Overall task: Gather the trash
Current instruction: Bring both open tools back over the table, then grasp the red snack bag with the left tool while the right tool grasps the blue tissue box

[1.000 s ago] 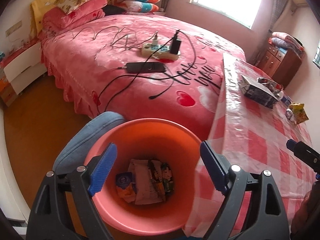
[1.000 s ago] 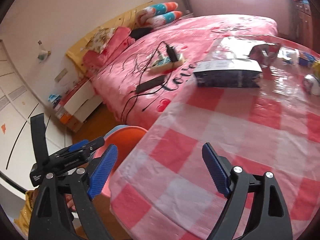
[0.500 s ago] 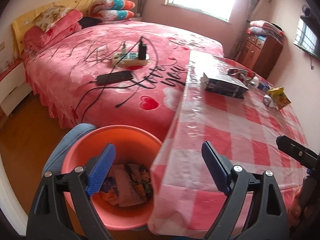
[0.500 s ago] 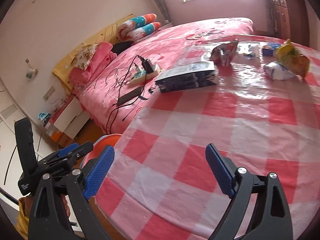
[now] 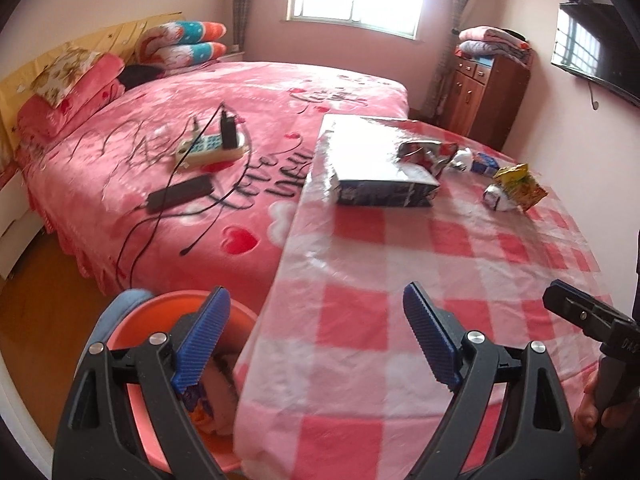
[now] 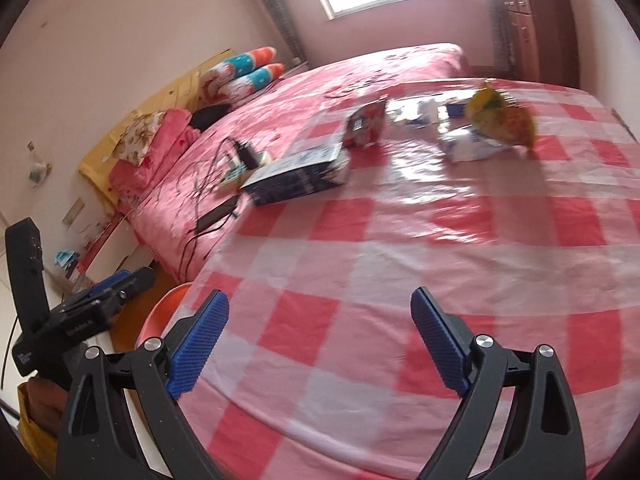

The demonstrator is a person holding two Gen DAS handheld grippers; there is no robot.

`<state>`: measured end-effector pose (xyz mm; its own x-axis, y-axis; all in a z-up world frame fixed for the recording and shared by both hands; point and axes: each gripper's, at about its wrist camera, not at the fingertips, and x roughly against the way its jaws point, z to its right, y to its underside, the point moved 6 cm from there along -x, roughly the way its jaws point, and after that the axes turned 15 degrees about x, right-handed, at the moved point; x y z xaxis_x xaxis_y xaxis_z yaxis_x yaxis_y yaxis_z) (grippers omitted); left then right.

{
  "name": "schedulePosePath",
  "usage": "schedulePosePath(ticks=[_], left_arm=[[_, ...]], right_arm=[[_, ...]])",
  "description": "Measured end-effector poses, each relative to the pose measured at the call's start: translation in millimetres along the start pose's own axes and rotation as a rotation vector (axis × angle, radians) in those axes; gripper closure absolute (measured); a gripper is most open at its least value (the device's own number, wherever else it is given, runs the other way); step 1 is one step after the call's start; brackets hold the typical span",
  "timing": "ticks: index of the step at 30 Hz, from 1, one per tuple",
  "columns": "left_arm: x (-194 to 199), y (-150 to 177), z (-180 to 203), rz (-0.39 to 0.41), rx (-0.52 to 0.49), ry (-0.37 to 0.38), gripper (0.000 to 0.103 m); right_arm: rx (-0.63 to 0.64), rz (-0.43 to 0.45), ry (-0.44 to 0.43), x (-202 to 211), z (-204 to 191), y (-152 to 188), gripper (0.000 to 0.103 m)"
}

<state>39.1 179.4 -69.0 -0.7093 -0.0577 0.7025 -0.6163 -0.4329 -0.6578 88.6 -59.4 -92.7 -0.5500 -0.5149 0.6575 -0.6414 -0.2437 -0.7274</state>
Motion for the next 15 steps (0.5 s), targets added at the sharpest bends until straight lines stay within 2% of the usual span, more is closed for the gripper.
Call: schedulePosePath(ticks=[9,15], left_arm=[[-31.3,-33.6,51.0,0.017,-0.083,0.032,0.014],[-69.1,-62.8,99.0,-0.038,-0.077,0.124,0.014]], right_arm=[[-0.039,-0.016,0.12,18.4,74.0,-15.6,0.012],[-0.11,-0.03,0.126,19.0,129.9,-40.9,0.012]])
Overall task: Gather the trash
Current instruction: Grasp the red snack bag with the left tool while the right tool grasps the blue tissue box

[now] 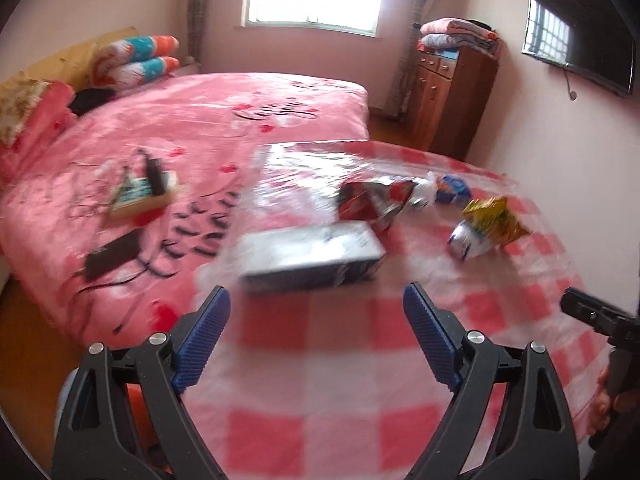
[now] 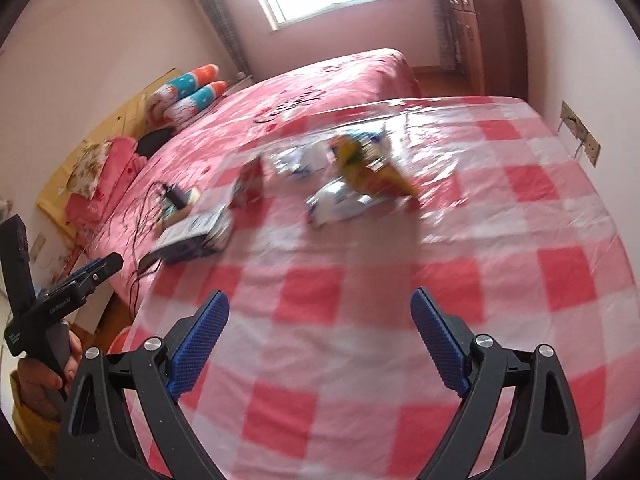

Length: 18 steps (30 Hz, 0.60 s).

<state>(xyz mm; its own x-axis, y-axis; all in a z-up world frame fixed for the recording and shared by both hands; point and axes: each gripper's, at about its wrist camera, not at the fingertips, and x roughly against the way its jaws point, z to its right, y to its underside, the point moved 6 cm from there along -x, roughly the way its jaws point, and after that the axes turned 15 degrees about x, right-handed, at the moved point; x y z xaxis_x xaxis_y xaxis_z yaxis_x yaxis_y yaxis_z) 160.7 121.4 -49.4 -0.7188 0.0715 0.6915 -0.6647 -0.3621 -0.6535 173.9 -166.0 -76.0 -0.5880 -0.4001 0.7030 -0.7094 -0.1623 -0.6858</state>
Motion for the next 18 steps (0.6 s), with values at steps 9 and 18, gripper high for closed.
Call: schedulePosePath(ticks=[9,18], left_arm=[[-94.7,-54.9,41.4,-0.167,0.175,0.086,0.014],[-162.1,-80.7,47.0,-0.26,0.245,0.035,0.014]], right_arm=[[-0.104,-0.035,-0.04,-38.0,76.6,-75.8,0.012],[-0.071,-0.088,-0.087,-102.4,105.6,-148.6,0.021]])
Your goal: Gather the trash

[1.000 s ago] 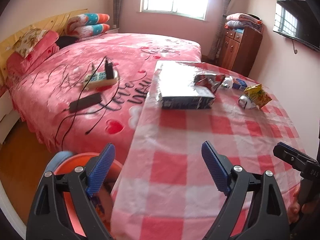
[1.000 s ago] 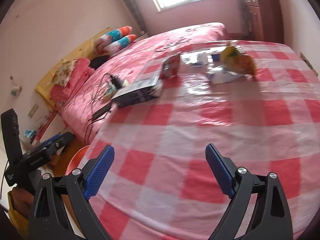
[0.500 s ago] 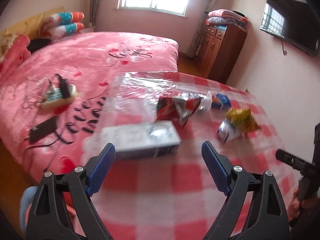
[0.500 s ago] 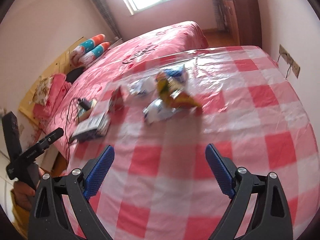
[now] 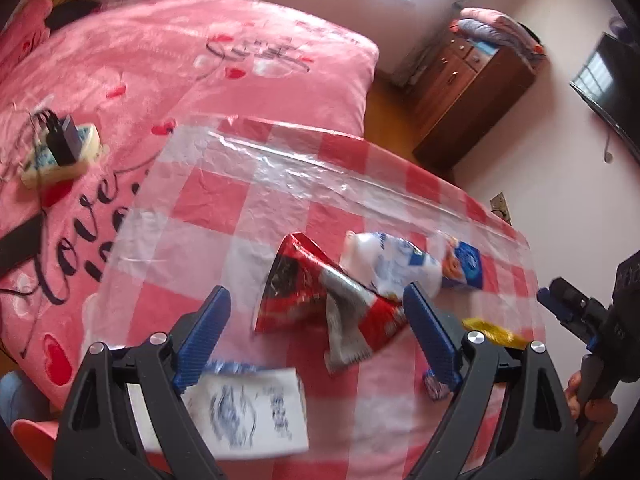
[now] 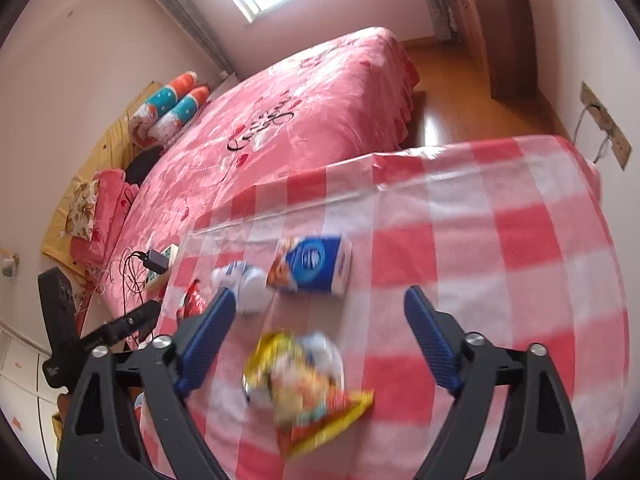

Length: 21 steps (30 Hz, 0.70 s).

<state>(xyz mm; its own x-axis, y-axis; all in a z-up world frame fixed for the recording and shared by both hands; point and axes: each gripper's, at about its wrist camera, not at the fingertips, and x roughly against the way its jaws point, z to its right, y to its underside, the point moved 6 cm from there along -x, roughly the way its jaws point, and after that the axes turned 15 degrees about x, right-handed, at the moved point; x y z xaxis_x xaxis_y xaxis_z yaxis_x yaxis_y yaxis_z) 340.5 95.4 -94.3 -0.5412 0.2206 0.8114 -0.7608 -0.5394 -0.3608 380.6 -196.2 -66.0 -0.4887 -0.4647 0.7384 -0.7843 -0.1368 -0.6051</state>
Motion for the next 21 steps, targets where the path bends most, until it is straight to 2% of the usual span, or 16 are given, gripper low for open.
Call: schedulePosePath(ticks=[4,9,13,15,21], left_arm=[[-22.1,-6.3,-3.1,-0.038,0.032,-0.024,0.015],[-39.2,-8.4,-6.1,-0.068,0.042,-0.046,0.015],[-44.2,-6.6,-4.4,-0.072,0.035,-0.043,0.021],[-46.9,-3.9,-3.3,-0.089,0.041,-0.025,0.025],[-45.8,7.5,2.2,-0.081,-0.003,-0.026,0.031]], right_arm=[[0.059,-0.039,0.004,-29.1,-0.9,-22.2,0.029],[0.159,-0.123,0.027,-69.5,-8.5,-37.8,0.032],[0.233,-0.205,0.043,-97.8,-15.3,-35.2,0.034],[0.263,-0.24,0.07,-107.6,-15.1,-28.5,0.044],[0.282,-0.219,-0.02,-101.5,-22.6,-8.5,0.048]])
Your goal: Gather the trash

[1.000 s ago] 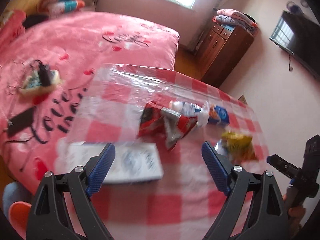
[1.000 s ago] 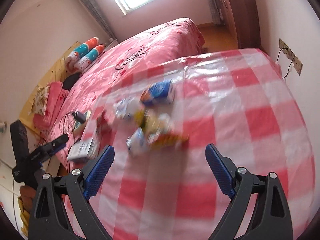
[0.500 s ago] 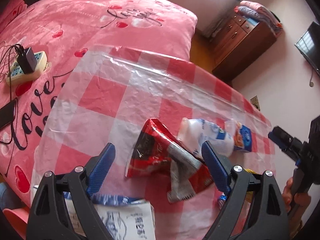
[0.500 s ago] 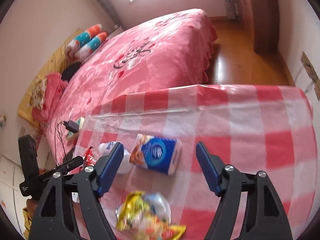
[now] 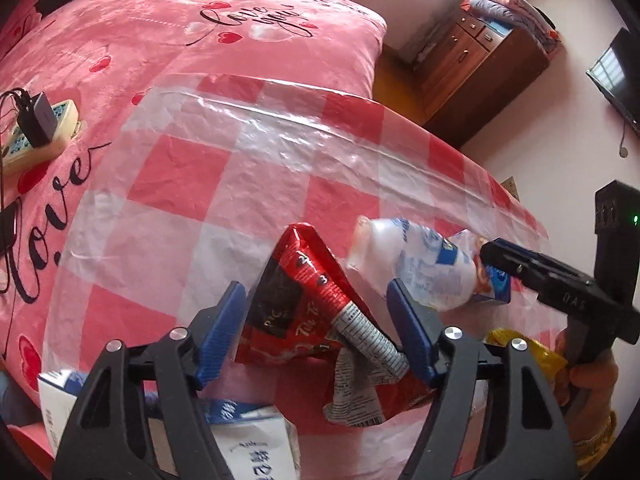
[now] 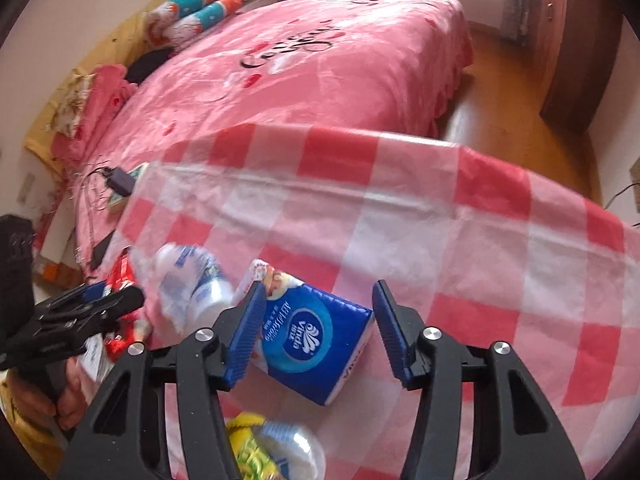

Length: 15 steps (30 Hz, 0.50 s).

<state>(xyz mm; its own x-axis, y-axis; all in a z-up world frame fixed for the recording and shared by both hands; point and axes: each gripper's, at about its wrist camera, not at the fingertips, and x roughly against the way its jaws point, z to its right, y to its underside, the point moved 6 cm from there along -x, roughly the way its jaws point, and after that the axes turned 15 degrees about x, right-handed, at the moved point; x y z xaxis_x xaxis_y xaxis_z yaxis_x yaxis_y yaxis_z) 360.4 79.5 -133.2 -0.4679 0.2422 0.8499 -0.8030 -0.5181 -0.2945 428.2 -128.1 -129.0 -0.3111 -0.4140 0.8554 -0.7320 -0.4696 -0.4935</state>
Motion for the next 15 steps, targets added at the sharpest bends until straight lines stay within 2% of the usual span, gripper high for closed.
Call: schedulePosePath(ticks=[7,8,15], left_arm=[[4.6,30.9,15.4,-0.02,-0.062,0.029,0.034],[5.2,36.3,17.5,-0.024,-0.071,0.031,0.037],[16.4,84.6,32.3,-0.043,-0.153,0.062,0.037]], right_arm=[[0.014,0.009,-0.067,14.0,-25.5,33.3,0.048],[0.017,0.01,-0.068,17.4,-30.3,39.4,0.048],[0.004,0.018,-0.083,38.5,-51.6,84.6,0.048]])
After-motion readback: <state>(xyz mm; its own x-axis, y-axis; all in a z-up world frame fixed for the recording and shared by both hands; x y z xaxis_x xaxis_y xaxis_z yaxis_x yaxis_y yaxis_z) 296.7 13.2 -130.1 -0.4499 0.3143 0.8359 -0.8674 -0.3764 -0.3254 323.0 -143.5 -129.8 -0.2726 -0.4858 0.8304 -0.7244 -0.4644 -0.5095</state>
